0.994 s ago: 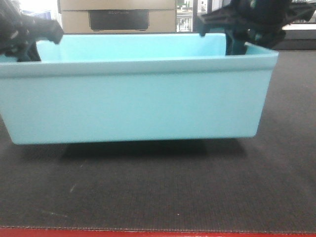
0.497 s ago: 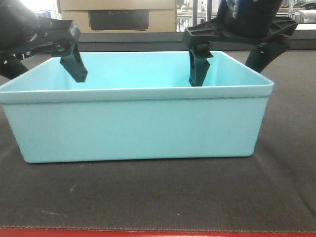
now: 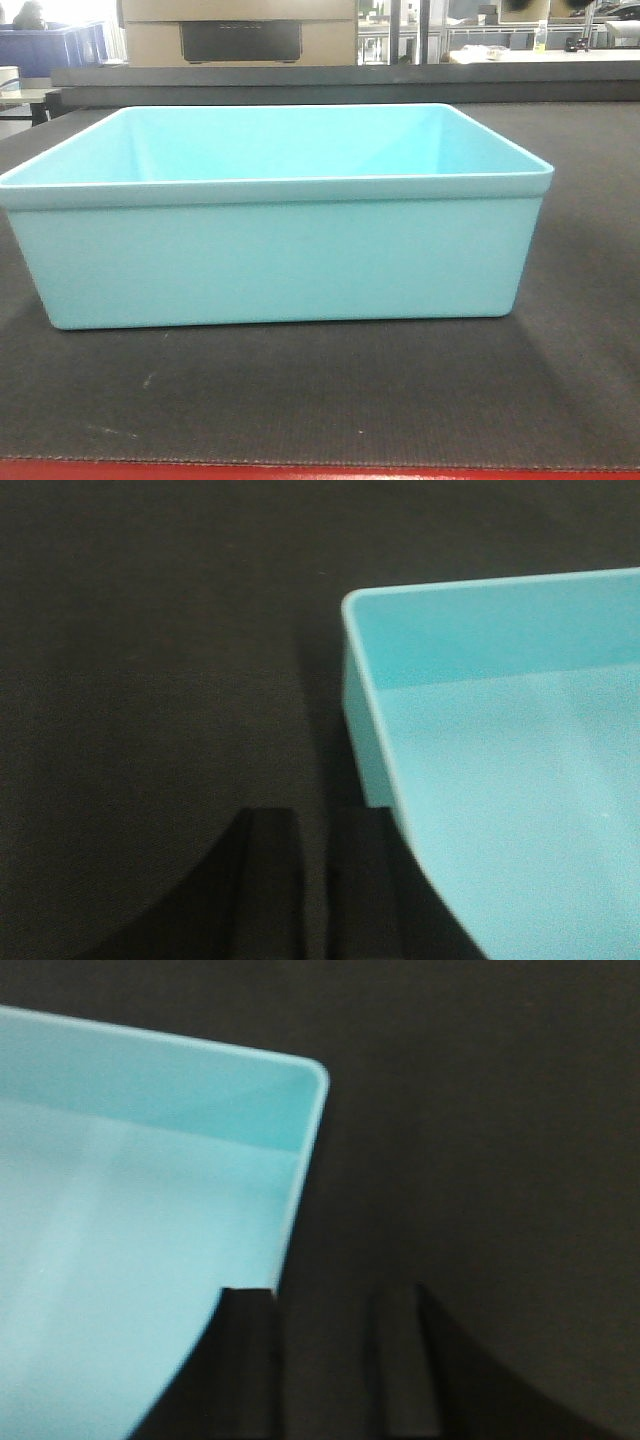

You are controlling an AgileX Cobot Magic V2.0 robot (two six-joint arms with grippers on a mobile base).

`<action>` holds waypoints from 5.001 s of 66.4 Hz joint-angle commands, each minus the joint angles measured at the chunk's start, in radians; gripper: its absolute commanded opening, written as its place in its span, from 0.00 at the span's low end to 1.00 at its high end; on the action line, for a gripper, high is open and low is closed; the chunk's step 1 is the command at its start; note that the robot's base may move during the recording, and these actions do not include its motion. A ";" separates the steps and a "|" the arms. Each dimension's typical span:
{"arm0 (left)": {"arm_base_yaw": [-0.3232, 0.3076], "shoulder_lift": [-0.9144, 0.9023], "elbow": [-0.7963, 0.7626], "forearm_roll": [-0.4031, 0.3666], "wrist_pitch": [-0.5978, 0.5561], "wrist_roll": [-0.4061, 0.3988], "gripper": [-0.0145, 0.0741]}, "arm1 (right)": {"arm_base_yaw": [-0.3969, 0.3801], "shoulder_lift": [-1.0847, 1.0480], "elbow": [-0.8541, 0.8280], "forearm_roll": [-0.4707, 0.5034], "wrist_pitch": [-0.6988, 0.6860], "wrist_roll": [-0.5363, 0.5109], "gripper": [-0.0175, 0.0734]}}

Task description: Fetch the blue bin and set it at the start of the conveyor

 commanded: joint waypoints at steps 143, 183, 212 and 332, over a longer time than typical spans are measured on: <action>0.098 -0.971 0.576 0.004 -0.319 0.100 0.04 | -0.194 -1.232 0.824 -0.121 -0.439 -0.001 0.01; 0.185 -1.187 1.010 -0.078 -0.534 0.100 0.04 | -0.194 -1.233 0.824 -0.121 -0.439 -0.001 0.01; 0.185 -1.187 1.010 -0.078 -0.538 0.100 0.04 | -0.194 -1.233 0.824 -0.121 -0.439 -0.001 0.01; 0.185 -1.187 1.010 -0.078 -0.538 0.100 0.04 | -0.423 -1.362 1.289 0.180 -0.760 -0.275 0.01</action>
